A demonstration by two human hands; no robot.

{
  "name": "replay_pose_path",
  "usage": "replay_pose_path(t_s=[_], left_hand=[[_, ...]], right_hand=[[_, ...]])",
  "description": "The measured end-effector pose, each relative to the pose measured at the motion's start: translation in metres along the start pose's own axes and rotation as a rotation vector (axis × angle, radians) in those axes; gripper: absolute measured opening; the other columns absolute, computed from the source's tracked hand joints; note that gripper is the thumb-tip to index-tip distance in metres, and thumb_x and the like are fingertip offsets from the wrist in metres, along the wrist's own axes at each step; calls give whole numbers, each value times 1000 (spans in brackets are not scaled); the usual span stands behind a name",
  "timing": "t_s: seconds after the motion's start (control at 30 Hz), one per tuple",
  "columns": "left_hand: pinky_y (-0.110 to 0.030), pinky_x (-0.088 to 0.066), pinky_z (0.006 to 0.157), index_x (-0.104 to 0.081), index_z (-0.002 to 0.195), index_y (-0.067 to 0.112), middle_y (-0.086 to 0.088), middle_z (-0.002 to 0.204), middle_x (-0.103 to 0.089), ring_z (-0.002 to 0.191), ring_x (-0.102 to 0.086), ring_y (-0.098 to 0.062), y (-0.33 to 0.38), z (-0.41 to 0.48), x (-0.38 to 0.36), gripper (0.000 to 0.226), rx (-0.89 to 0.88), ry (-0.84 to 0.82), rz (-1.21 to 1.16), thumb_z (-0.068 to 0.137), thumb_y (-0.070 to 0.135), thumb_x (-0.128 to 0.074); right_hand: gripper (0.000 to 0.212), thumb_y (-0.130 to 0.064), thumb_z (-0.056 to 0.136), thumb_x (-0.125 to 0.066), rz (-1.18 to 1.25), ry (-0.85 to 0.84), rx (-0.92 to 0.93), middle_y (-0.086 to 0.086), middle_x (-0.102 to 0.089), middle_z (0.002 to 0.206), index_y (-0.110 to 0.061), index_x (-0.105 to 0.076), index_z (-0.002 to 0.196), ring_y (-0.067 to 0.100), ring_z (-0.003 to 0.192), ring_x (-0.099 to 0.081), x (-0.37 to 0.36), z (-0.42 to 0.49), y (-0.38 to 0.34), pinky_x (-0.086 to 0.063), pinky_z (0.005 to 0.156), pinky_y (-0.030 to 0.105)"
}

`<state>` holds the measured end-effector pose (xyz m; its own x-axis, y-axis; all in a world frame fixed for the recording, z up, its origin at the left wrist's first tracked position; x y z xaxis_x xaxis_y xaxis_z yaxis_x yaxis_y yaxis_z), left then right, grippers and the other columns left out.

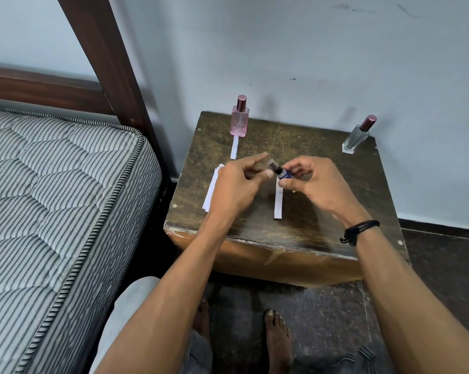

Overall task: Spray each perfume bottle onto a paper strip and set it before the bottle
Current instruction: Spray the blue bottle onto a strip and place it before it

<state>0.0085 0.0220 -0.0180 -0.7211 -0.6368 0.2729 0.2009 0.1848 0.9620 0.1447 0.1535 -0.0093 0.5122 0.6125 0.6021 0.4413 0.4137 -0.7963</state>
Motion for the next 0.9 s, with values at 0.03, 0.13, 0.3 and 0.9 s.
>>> replay_pose_path(t_s=[0.03,0.13,0.3,0.9], left_hand=[[-13,-52,87,-69,126,24,15,92,-74,85,-67,1,-1,0,1,40,7,-7,5,87,20,-77],[-21,-54,82,-73,114,24,13,86,-72,76,-62,-2,-9,1,-2,31,20,-55,130,84,22,-80],[-29,-40,103,-70,120,27,11,109,-57,115,-44,-13,-14,-2,-15,41,-93,-229,440,81,32,-81],[-37,-32,104,-70,121,38,12,130,-48,128,-31,-20,-16,-9,-26,37,-167,-247,661,84,38,-74]], right_hand=[[24,-17,82,-86,34,31,-4,-1,-76,97,-20,-76,103,16,90,-69,3,0,1,-53,84,27],[23,-10,84,-84,201,158,-53,1,-77,99,-22,-73,100,20,96,-73,14,0,10,-59,94,43],[24,-9,87,-82,374,298,-86,2,-77,103,-29,-70,94,27,103,-74,14,-1,23,-60,96,51],[21,-8,86,-82,277,267,13,-3,-77,100,-17,-71,102,8,97,-74,-14,6,27,-56,87,20]])
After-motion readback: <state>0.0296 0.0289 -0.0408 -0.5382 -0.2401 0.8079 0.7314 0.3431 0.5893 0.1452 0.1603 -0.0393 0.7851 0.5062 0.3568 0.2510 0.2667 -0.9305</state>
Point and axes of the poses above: each hand's wrist, its own z-axis towards the middle knuckle, its own x-axis out of the back of the hand, y = z × x, the point moved 3 cm from there along z, towards the middle knuckle
